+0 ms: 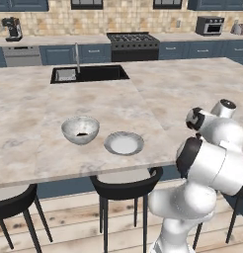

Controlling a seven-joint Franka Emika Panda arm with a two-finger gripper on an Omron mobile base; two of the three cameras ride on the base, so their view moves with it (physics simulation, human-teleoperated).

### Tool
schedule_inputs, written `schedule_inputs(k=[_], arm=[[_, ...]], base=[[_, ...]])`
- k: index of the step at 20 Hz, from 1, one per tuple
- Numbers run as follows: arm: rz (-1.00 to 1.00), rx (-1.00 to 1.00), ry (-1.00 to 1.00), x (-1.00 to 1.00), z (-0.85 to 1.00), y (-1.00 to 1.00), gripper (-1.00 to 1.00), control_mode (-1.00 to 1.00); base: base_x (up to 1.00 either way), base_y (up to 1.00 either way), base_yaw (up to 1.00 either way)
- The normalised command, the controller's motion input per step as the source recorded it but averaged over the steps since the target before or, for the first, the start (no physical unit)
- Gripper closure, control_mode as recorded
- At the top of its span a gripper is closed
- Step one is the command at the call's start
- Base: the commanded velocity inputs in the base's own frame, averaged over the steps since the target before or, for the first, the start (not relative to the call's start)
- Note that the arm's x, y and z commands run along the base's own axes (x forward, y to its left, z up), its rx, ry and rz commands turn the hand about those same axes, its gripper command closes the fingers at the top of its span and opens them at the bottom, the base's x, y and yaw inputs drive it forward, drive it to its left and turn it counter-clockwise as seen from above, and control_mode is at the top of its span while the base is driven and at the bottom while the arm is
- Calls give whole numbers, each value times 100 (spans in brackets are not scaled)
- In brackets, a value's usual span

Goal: Pick the chicken drumstick and sweet potato from their plates and place them in the bowl. Then put the bowl in the fridge.

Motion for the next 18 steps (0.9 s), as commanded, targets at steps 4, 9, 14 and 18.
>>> schedule_inputs(k=[4,9,14,18], arm=[[0,0,2,7,43,81,100,-100],[0,0,6,11,48,74,100,-100],[0,1,5,12,40,76,100,-100],[0,7,0,17,32,76,100,-100]], base=[[0,0,0],[0,0,0],[0,0,0],[0,0,0]])
